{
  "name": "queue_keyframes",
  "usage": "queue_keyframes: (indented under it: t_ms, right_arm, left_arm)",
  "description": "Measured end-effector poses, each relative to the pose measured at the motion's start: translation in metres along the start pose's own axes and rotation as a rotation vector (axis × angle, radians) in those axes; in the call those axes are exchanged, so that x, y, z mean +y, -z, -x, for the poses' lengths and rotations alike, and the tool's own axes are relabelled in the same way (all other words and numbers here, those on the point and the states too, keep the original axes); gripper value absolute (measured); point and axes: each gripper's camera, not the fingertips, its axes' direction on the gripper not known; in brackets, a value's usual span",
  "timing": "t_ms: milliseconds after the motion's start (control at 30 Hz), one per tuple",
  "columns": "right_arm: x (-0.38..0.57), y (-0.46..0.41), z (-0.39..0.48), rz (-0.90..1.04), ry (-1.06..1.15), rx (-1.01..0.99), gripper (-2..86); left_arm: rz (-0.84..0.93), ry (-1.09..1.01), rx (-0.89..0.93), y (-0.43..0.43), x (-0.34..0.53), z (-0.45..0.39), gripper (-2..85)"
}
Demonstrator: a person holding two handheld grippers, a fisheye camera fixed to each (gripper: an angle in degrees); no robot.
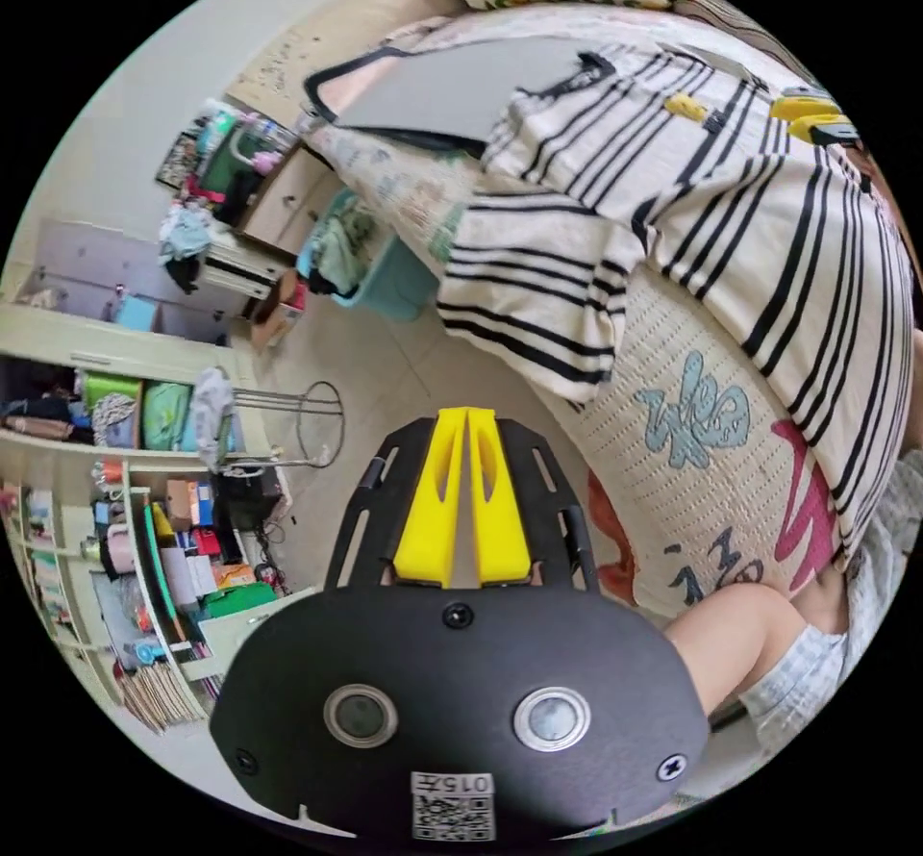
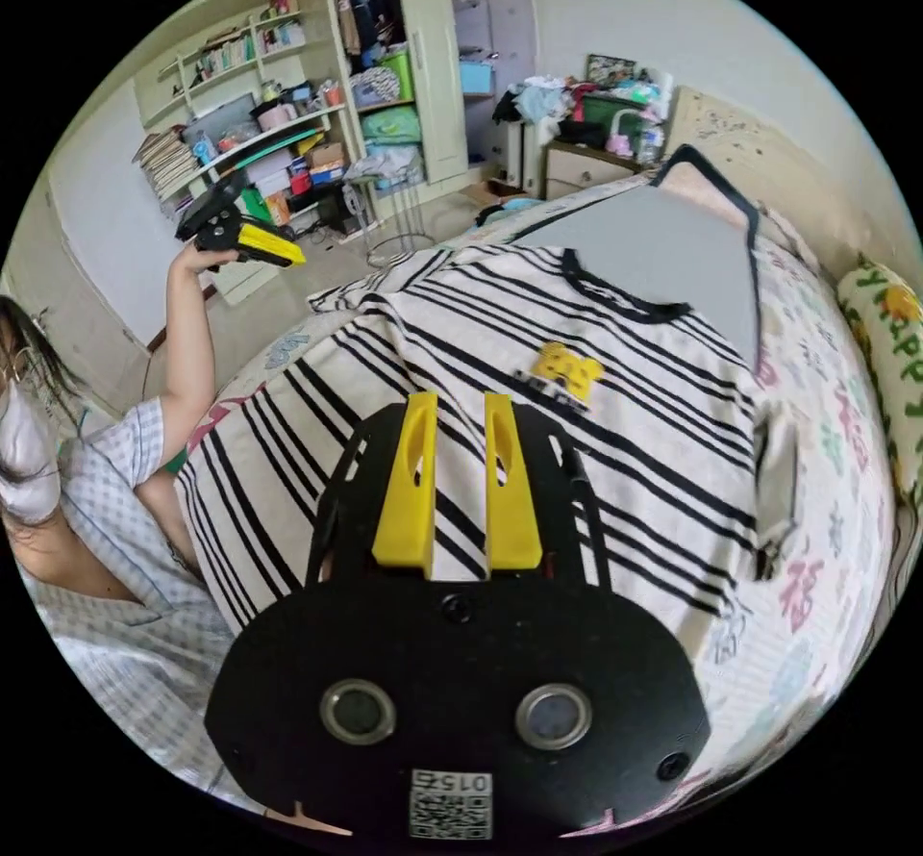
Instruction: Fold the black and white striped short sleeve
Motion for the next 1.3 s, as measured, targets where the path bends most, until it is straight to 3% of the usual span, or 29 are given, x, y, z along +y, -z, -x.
queue_keyframes:
  t_ms: [133, 167, 267, 333, 400, 633, 733, 800, 900, 1067, 1233, 1300]
  right_arm:
    - [0.08, 0.068, -0.07, -0.139, -0.223, 0.124, 6.9]
    - [0.109, 0.09, -0.09, -0.203, -0.296, 0.144, 6.0]
    - [0.17, 0.126, -0.121, -0.363, -0.36, 0.238, 4.0]
    - [0.193, 0.129, -0.14, -0.388, -0.364, 0.25, 3.3]
    - [0.207, 0.115, -0.173, -0.336, -0.374, 0.2, 4.2]
    - [0.178, 0.043, -0.27, -0.078, -0.346, -0.012, 9.2]
    - [0.158, 0.006, -0.297, 0.093, -0.288, -0.11, 6.2]
    - [0.17, 0.011, -0.297, 0.031, -0.266, -0.094, 2.7]
    - [0.189, 0.033, -0.292, -0.034, -0.282, 0.055, 1.0]
    - [0.212, 0.059, -0.298, -0.224, -0.298, 0.062, 0.1]
    - [0.213, 0.071, -0.275, -0.166, -0.123, 0.034, 0.1]
    - [0.214, 0.056, -0.269, -0.011, -0.012, -0.063, 0.4]
  left_arm:
    - [-0.294, 0.074, -0.142, 0.046, -0.002, -0.018, -0.2]
    - [-0.437, 0.068, -0.155, 0.065, -0.01, -0.034, -0.1]
    - [-0.837, 0.052, 0.04, 0.101, -0.04, -0.089, 0.5]
    - [-0.952, -0.023, 0.235, 0.105, -0.071, -0.13, 1.0]
    - [-0.848, -0.175, 0.361, 0.103, -0.136, -0.194, 1.8]
    - [-0.655, -0.378, 0.366, 0.094, -0.282, -0.322, 7.8]
    - [-0.519, -0.455, 0.378, 0.073, -0.337, -0.363, 10.0]
    - [-0.46, -0.489, 0.328, 0.046, -0.36, -0.389, 9.5]
    - [-0.475, -0.468, 0.192, 0.022, -0.369, -0.403, 7.9]
    - [-0.461, -0.386, 0.217, 0.004, -0.361, -0.384, 3.3]
    - [-0.413, -0.438, 0.3, 0.0, -0.341, -0.352, 2.8]
    - [-0.306, -0.463, 0.433, -0.006, -0.345, -0.322, 4.0]
